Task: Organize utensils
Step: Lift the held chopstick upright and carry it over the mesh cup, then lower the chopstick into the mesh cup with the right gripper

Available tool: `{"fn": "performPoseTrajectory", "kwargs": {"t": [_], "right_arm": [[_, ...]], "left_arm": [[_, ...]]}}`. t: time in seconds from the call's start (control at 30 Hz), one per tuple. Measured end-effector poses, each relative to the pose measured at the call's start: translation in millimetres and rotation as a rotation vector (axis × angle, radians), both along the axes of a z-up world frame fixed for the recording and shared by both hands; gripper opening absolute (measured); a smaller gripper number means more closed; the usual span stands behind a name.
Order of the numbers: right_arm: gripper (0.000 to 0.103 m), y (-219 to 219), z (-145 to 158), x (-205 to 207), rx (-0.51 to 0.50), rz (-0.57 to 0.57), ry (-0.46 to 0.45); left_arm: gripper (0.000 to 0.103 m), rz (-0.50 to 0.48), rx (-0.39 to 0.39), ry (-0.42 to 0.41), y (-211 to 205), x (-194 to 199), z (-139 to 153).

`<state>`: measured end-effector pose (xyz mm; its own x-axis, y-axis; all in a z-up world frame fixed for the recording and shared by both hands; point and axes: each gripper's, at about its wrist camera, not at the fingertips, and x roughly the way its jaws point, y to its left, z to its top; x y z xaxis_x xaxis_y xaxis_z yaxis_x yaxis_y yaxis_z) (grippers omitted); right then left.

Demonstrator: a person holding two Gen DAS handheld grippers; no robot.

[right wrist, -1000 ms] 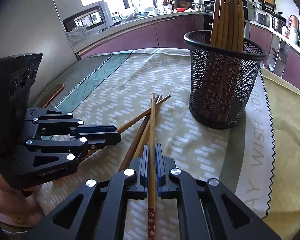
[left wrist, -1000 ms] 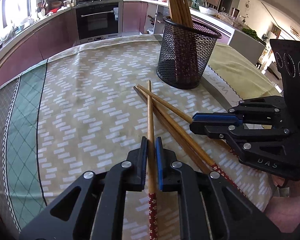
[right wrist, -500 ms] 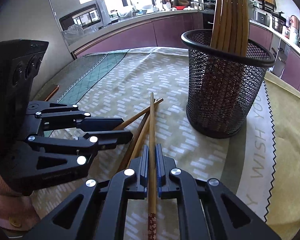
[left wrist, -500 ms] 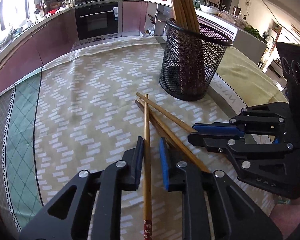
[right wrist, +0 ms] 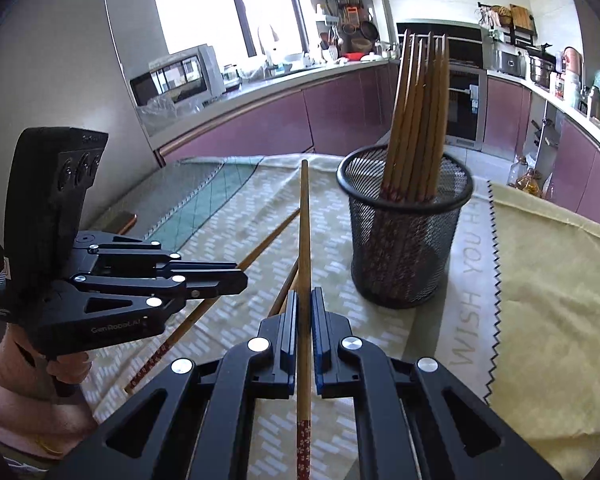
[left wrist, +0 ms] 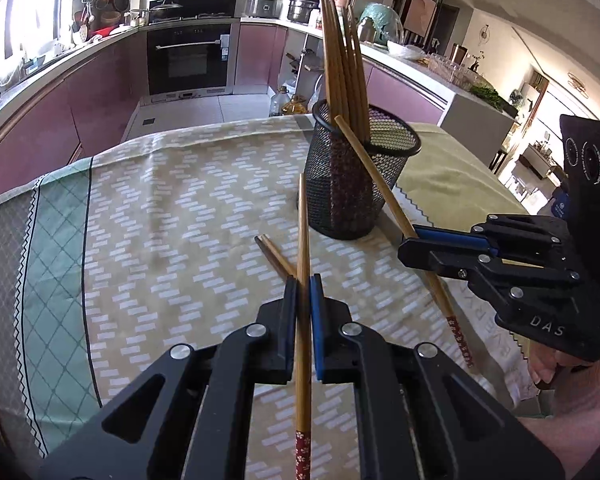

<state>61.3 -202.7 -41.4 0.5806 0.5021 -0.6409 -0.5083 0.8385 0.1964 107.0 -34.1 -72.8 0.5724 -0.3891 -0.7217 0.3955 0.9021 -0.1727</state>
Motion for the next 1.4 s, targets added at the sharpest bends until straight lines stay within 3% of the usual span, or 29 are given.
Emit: {"fn": "performPoseTrajectory", "kwargs": {"t": [0.27, 0.67, 1.4], "right_arm": [[0.006, -20, 28, 2, 0.064, -0.046, -0.063], [0.006, -36, 57, 12, 0.115, -0.087, -0.143], [0.006, -50, 109, 30, 0.15, -0.119, -0.273]], "left_arm": [[0.007, -0.027, -0.096, -0.069, 7, -9, 38], [0.007, -0.052, -0.178, -0.156, 11, -16, 82], [0.007, -0.027, -0.273, -0.253, -2, 26, 137]]}}
